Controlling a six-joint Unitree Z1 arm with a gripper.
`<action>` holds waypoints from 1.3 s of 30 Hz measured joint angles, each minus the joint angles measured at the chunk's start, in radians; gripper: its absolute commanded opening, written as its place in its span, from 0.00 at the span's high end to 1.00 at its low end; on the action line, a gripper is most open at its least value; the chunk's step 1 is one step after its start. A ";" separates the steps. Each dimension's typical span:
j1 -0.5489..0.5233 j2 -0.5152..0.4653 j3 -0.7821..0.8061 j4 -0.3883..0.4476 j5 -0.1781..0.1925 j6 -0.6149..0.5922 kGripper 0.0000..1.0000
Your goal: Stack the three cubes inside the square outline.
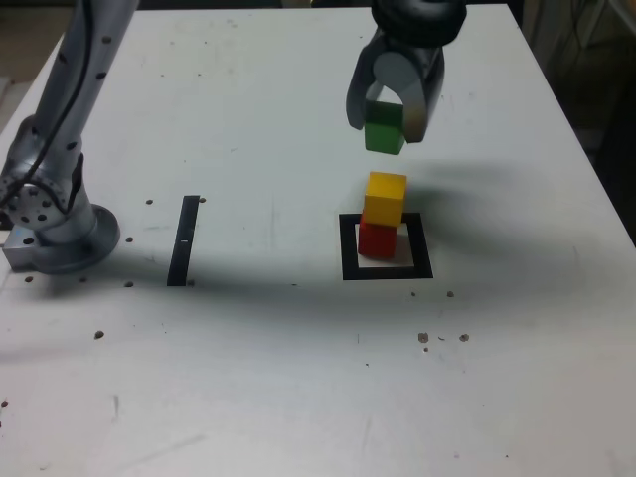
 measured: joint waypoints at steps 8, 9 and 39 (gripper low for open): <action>0.001 -0.072 0.044 0.000 -0.032 -0.065 0.76; 0.001 -0.080 0.050 0.000 -0.039 -0.076 0.76; -0.109 -0.051 -0.001 0.070 -0.132 -0.230 0.76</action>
